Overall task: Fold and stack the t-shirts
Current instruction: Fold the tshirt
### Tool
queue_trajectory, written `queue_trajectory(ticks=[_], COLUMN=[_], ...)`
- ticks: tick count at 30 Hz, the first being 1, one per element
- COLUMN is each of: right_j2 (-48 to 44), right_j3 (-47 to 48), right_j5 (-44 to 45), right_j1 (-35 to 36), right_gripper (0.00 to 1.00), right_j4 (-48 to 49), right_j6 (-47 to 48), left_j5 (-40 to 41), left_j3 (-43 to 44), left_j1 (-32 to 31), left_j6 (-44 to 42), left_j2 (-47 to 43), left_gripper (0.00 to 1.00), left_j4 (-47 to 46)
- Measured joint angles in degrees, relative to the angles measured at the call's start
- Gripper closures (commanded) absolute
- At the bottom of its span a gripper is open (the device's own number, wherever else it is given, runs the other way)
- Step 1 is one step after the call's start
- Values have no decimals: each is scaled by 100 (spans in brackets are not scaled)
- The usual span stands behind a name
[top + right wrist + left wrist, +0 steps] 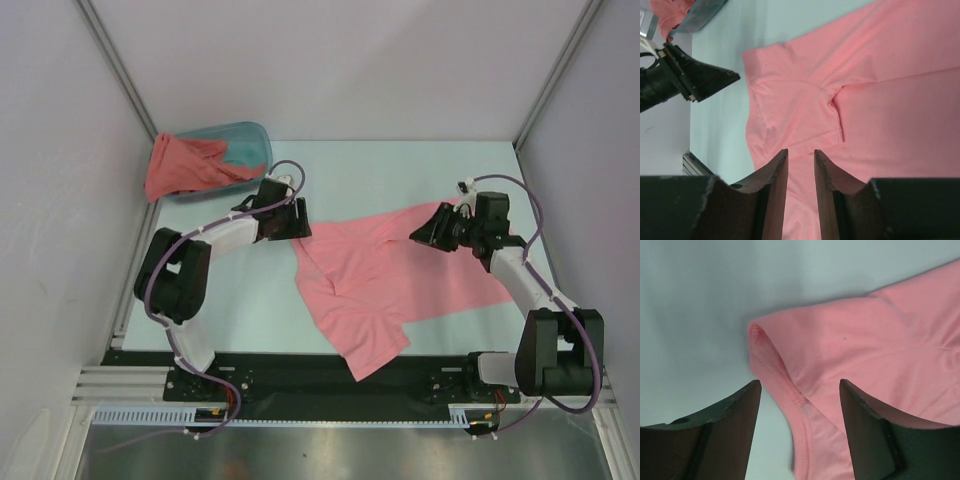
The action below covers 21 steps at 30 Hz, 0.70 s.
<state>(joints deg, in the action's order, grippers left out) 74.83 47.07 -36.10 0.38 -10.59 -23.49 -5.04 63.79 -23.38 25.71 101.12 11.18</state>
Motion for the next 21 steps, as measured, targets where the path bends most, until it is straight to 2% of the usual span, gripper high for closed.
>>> queue_trajectory(ticks=[7, 14, 17, 21], right_j2=[-101, -101, -101, -101], right_j3=[-243, -295, -304, -317], right_j5=[-81, -122, -138, -146], right_j1=[-175, -315, -315, -321], right_gripper=[67, 67, 67, 67], right_j4=[-7, 22, 57, 90], right_j6=[66, 68, 68, 68], left_j5=[74, 146, 155, 144], left_j3=[249, 321, 321, 339], left_j1=[44, 138, 258, 404], left_j6=[-181, -160, -105, -76], left_j2=[577, 782, 826, 844], left_gripper=[39, 75, 99, 100], left_j4=[87, 70, 57, 46])
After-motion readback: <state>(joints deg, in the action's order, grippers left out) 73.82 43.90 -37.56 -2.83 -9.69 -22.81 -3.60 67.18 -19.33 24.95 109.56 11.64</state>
